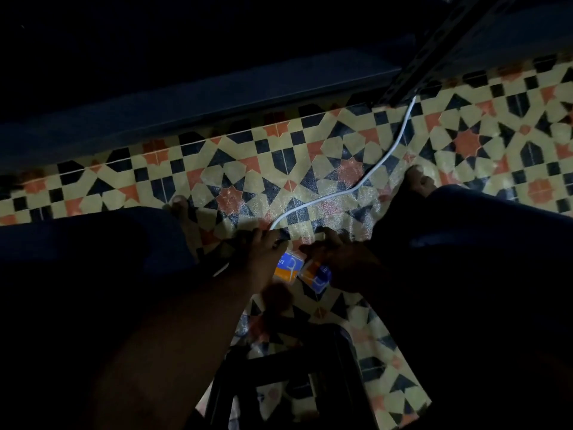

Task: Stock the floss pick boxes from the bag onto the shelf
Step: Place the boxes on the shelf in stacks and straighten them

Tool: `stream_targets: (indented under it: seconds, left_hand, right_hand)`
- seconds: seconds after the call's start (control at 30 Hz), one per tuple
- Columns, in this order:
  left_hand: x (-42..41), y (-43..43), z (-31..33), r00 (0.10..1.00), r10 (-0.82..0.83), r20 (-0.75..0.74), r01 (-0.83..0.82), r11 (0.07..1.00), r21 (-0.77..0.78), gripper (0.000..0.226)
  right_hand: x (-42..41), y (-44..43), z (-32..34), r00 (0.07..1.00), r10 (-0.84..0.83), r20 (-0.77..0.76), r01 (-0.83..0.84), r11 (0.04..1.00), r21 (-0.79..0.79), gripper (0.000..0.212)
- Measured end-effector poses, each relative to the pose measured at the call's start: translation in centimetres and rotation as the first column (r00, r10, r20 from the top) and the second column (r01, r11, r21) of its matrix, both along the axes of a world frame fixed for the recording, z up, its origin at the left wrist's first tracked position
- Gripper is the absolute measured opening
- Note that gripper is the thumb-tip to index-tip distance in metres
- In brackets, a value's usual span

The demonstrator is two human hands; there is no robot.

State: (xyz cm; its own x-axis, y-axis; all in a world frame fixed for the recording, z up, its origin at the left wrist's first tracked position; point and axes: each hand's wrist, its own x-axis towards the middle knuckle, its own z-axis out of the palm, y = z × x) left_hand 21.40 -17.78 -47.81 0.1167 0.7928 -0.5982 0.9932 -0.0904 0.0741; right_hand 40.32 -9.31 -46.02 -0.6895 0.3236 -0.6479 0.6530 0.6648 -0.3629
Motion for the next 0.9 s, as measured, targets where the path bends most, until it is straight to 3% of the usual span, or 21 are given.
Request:
stream_targets:
  seconds: [0.07,0.27,0.43,0.53,0.63,0.73,0.9]
  left_hand:
    - [-0.1,-0.4,-0.8,0.998,-0.027,-0.054,0.026,1.0,-0.017,0.058]
    - [-0.7,-0.8,-2.7,0.994,-0.075,-0.083,0.084,0.991,0.105,0.034]
    - [-0.6,0.1,-2.2,0.991,0.091,0.095,-0.095,0.995,0.041,0.057]
    - [-0.7,0.9,-1.4,0.963,0.186,0.195,-0.177,0.982,-0.064,0.06]
    - [-1.4,1.2,-1.2,0.888,0.329,0.322,-0.313,0.944,-0.1,0.075]
    - [-2.2,1.4,-0.6,0.777,0.485,0.401,-0.458,0.873,-0.168,0.093]
    - [-3.1,3.2,2.4,0.539,0.645,0.542,-0.571,0.753,-0.328,0.071]
  right_hand:
    - [0.3,-0.9,-1.2,0.997,-0.083,0.008,0.083,0.996,-0.027,0.046]
    - [0.3,-1.6,-1.7,0.993,0.044,0.106,-0.059,0.987,0.149,0.052]
    - [0.2,-0.2,-1.5,0.984,-0.171,0.055,0.157,0.967,0.198,0.067]
    - [0.4,0.4,-1.0,0.928,-0.372,0.039,0.369,0.927,0.065,0.071]
    - [0.6,0.9,-0.4,0.84,-0.539,0.059,0.543,0.834,-0.1,0.056]
    - [0.8,1.3,-0.6,0.742,-0.665,0.091,0.671,0.731,-0.126,0.048]
    - [0.4,2.4,1.8,0.455,-0.889,0.037,0.864,0.431,-0.261,0.05]
